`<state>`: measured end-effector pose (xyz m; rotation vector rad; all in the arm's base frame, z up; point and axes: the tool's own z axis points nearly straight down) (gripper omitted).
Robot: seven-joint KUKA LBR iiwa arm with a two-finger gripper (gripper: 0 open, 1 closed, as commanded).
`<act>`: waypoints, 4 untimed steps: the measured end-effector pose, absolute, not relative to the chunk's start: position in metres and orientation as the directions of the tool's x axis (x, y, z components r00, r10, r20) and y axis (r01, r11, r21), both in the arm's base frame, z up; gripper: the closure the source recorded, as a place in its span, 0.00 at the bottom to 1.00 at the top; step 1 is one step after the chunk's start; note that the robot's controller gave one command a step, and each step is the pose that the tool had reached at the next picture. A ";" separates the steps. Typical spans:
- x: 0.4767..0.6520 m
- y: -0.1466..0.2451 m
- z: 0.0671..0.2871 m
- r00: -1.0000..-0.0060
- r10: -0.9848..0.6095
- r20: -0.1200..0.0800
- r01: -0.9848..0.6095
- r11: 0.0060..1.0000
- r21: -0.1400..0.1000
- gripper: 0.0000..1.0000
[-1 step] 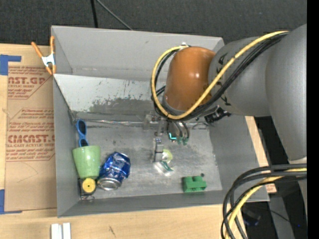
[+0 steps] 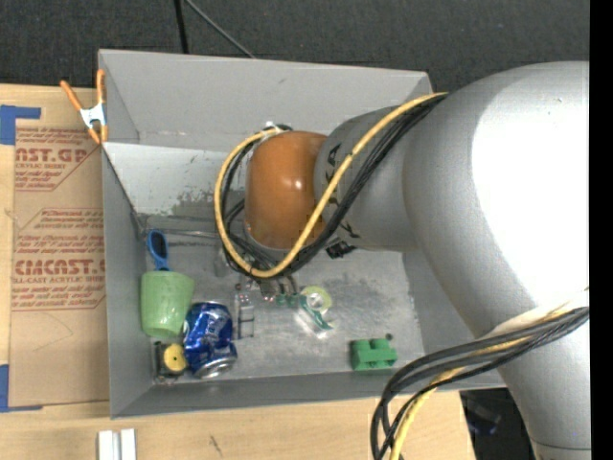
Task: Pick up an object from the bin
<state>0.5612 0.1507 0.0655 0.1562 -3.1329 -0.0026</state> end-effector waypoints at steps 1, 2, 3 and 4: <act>0.482 0.217 0.081 -0.999 -0.048 0.009 -0.048 0.999 -0.012 0.00; 0.485 0.219 0.081 -0.998 -0.055 0.002 -0.055 0.998 -0.002 1.00; 0.521 0.210 0.088 -0.926 -0.378 -0.001 -0.378 0.926 0.000 1.00; 0.508 0.175 0.324 -0.921 -0.390 -0.012 -0.390 0.921 -0.002 1.00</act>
Offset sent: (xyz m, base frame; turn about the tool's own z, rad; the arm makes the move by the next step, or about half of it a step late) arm -0.0760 0.0689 0.0158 0.0450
